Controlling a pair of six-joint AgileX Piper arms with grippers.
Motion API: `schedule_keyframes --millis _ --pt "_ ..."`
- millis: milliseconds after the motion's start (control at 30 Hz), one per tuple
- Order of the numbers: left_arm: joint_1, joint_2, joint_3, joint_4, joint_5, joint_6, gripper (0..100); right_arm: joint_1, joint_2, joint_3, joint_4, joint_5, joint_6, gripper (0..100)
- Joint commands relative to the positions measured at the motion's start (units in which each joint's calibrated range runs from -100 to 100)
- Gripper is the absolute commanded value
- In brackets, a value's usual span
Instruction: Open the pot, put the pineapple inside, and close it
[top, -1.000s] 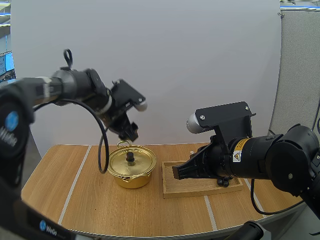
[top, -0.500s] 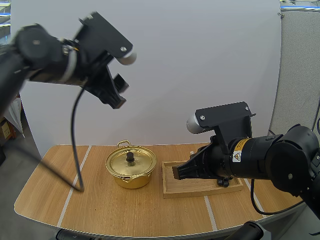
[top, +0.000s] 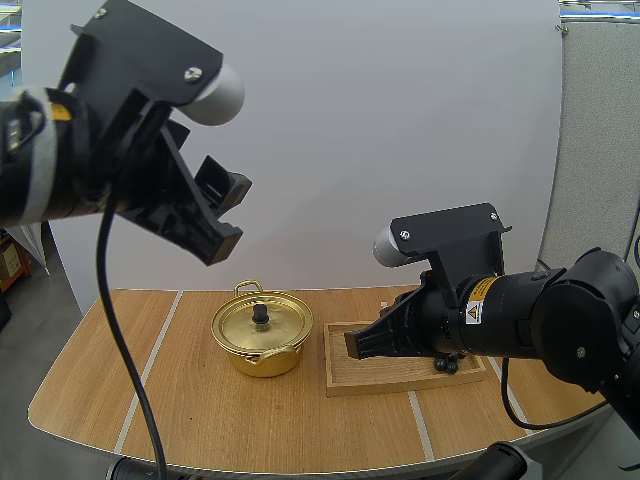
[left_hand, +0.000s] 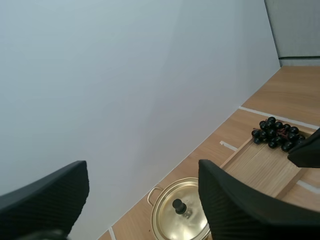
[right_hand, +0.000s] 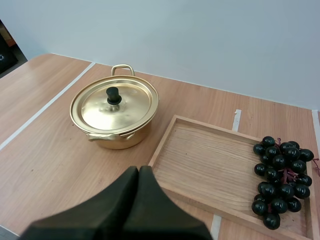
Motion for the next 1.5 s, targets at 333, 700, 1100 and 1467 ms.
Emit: schedule_keyframes --millis 333,700,1100,1467 --pt "-0.04 -12.49 11.12 0.44 5.06 -5.94 15 -5.58 -6.51 -0.34 -0.38 -6.99 -0.12 0" --pt "-0.04 -18.21 18.68 -2.29 -0.01 -7.62 0 -10.68 -14.93 -0.34 -0.38 -17.47 -0.12 0" --pt "1.35 -24.41 26.48 -0.19 -24.54 -22.38 0 -16.87 -17.26 -0.34 -0.38 -19.12 -0.12 0" --pt "1.41 -26.98 30.77 0.45 -32.38 -22.38 0 -17.83 -17.26 0.83 1.07 -31.51 -0.36 0"
